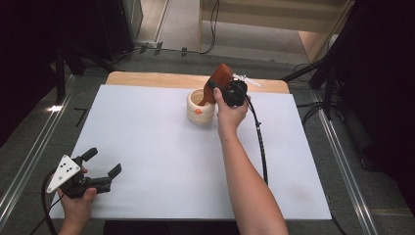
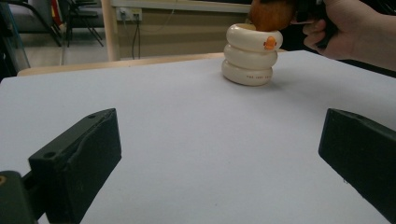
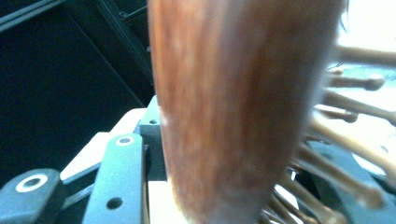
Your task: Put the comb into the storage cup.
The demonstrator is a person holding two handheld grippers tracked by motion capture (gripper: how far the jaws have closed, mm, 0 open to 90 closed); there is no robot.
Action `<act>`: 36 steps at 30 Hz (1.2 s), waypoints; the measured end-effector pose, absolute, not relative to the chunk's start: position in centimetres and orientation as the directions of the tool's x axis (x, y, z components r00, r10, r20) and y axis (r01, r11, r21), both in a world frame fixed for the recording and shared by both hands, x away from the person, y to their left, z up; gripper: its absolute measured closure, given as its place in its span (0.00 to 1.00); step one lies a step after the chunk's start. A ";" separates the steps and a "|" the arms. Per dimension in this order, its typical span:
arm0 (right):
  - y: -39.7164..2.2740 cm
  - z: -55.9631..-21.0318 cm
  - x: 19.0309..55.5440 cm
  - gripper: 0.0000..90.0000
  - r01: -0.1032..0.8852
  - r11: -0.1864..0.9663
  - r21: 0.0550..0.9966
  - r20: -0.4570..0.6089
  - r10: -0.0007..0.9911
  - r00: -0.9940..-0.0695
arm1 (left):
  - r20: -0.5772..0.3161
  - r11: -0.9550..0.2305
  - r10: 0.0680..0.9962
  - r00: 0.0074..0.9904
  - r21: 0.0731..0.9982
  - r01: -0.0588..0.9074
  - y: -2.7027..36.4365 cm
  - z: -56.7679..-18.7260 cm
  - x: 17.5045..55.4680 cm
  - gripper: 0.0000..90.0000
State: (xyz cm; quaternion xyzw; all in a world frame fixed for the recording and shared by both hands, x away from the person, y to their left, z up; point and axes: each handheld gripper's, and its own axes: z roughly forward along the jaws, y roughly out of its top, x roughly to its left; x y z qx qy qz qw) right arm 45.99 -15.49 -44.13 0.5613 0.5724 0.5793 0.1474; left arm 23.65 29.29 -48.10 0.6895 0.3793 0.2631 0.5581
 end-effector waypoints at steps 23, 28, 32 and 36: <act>-16.0 -43.4 45.4 0.07 0.475 -0.194 0.858 0.395 0.841 -0.371 | -0.058 -0.096 0.815 0.576 0.968 0.233 29.2 -48.2 23.7 0.00; -16.0 -43.1 45.0 0.00 0.456 -0.174 0.873 0.371 0.843 -0.389 | -0.058 -0.096 0.816 0.576 0.968 0.233 29.2 -48.1 23.7 0.00; -16.1 -42.8 44.6 0.00 0.443 -0.161 0.882 0.348 0.856 -0.381 | -0.057 -0.097 0.816 0.576 0.968 0.233 29.2 -48.2 23.7 0.00; -16.5 -42.5 44.2 0.00 0.439 -0.159 0.884 0.346 0.855 -0.387 | -0.056 -0.098 0.816 0.576 0.968 0.233 29.2 -48.2 23.7 0.00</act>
